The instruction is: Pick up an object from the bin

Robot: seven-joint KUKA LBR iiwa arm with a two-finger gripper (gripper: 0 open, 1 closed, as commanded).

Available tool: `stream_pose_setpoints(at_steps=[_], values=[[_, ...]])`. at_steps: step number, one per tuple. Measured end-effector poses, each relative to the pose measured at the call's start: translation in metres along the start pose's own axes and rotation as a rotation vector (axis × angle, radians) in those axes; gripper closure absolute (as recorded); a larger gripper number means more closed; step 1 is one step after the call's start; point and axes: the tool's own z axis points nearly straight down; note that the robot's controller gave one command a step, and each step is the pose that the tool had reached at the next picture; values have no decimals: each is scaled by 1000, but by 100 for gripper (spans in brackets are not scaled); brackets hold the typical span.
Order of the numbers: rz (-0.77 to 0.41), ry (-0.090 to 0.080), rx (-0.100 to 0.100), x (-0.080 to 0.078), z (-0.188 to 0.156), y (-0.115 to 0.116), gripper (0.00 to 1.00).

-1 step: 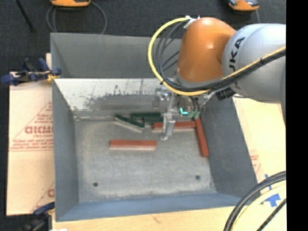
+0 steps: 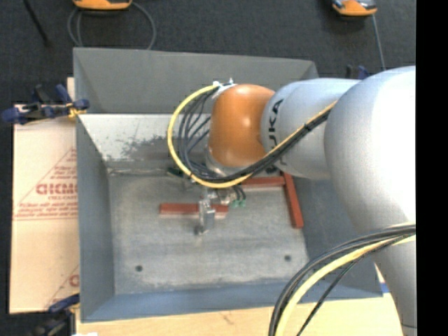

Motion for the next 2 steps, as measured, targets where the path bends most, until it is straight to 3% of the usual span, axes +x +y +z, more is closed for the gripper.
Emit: stream_pose_setpoints(at_steps=[1, 2], values=[[3, 4, 0, 1, -1, -1, 100], [-91, -4, 2, -7, -219, 5, 100]])
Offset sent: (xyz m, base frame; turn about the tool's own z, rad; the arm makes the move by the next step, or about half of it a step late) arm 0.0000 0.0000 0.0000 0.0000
